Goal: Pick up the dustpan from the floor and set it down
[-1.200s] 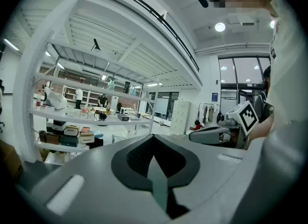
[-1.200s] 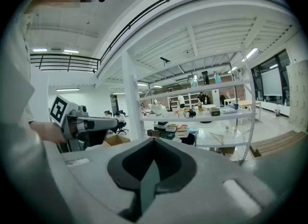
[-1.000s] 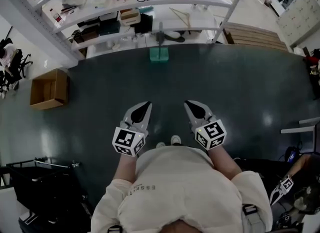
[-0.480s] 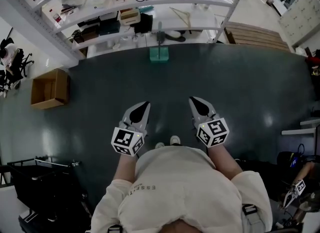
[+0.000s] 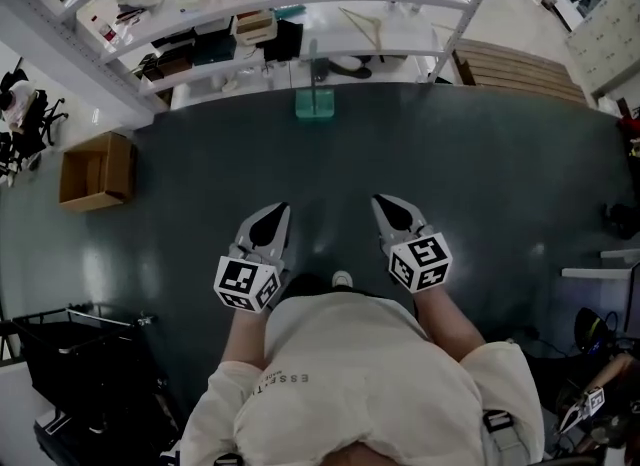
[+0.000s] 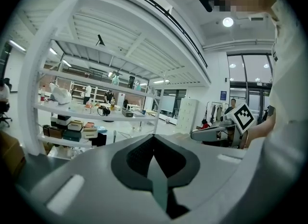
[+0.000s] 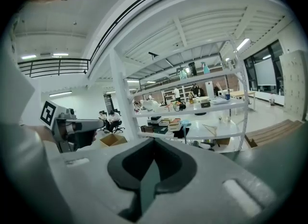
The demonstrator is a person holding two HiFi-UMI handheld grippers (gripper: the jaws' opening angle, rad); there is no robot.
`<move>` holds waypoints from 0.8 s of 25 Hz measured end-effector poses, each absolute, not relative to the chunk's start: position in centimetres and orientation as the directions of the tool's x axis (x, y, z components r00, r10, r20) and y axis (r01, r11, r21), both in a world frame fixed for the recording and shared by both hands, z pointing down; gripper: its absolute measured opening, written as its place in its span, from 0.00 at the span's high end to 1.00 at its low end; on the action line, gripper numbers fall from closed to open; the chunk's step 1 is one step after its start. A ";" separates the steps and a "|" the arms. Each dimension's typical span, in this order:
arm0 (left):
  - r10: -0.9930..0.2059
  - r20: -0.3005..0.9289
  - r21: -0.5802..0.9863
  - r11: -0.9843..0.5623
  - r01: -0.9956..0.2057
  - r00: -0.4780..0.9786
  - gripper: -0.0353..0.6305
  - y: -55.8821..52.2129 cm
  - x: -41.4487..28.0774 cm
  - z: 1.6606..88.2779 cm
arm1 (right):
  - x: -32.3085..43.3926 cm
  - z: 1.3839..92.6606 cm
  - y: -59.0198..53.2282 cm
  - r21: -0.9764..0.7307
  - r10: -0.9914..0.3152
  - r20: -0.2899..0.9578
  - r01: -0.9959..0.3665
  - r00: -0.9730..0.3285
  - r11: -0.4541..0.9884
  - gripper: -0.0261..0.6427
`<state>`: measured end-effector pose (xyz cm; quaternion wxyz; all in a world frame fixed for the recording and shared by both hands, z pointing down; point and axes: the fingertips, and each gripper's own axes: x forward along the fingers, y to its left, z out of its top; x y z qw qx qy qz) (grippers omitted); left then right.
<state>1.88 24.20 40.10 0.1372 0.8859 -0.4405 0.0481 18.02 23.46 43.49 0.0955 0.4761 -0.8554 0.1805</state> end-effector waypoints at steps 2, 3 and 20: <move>-0.776 0.211 0.207 -0.559 -0.803 0.595 0.93 23.4 2.0 40.6 | 18.4 44.2 22.4 -0.217 -0.771 0.351 -0.847 -0.531 0.485 0.97; -0.779 0.215 0.211 -0.552 -0.807 0.589 0.93 22.9 1.8 40.8 | 18.5 44.6 21.8 -0.219 -0.766 0.360 -0.847 -0.532 0.485 0.97; -0.750 0.191 0.266 -0.581 -0.769 0.633 0.93 -2.7 -7.2 43.0 | 10.2 46.3 -3.4 -0.202 -0.775 0.422 -0.882 -0.471 0.426 0.97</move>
